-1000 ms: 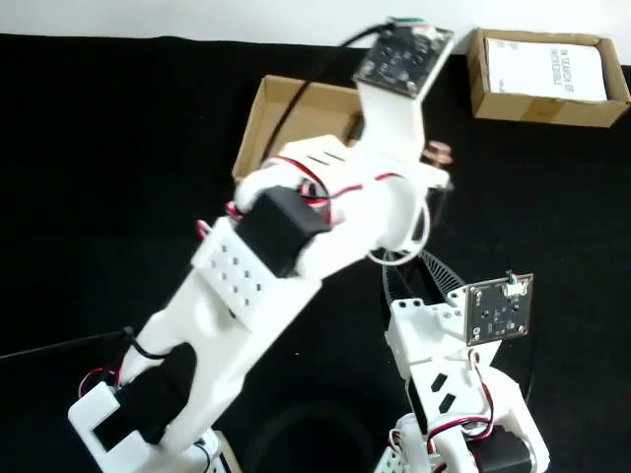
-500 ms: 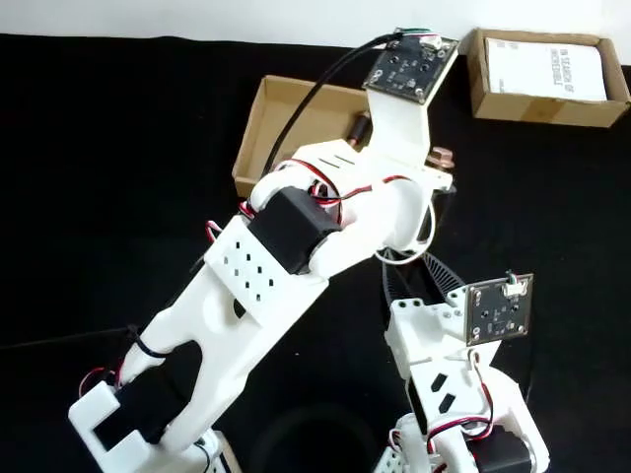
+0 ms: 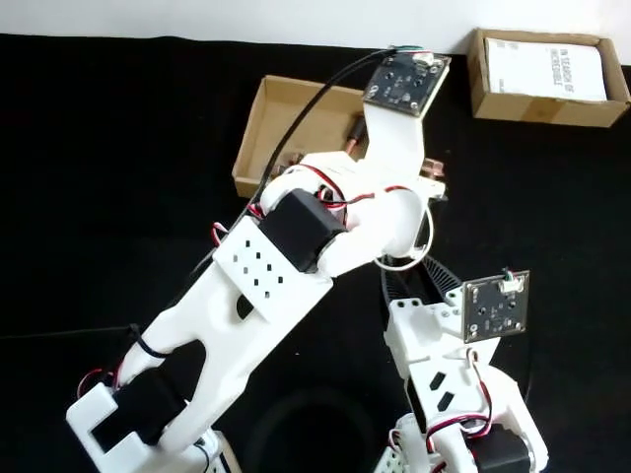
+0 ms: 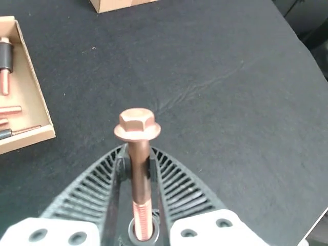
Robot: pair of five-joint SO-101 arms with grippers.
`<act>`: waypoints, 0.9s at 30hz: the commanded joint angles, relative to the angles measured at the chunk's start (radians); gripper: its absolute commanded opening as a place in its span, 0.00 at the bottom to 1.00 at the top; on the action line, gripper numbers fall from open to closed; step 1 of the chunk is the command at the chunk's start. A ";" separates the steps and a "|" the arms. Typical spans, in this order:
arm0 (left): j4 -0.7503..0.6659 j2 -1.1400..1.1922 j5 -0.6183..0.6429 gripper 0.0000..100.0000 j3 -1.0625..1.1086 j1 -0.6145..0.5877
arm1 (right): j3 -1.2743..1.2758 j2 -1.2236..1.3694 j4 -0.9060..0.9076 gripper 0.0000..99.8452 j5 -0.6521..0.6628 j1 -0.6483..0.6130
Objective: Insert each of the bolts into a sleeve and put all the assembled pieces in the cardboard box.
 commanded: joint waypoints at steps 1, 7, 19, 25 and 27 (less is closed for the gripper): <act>-0.003 -0.068 0.003 0.01 0.036 0.022 | -0.050 -0.010 -0.001 0.01 -0.006 0.047; -0.005 -0.173 0.003 0.01 0.117 0.030 | -0.047 -0.007 -0.001 0.01 -0.006 0.051; -0.192 -0.306 -0.081 0.01 0.426 0.105 | -0.048 -0.002 0.001 0.01 -0.003 0.048; -0.133 -0.308 -0.080 0.13 0.435 0.097 | -0.053 -0.008 0.005 0.01 -0.003 0.051; -0.069 -0.314 -0.080 0.21 0.415 0.087 | -0.053 -0.008 0.005 0.01 -0.003 0.051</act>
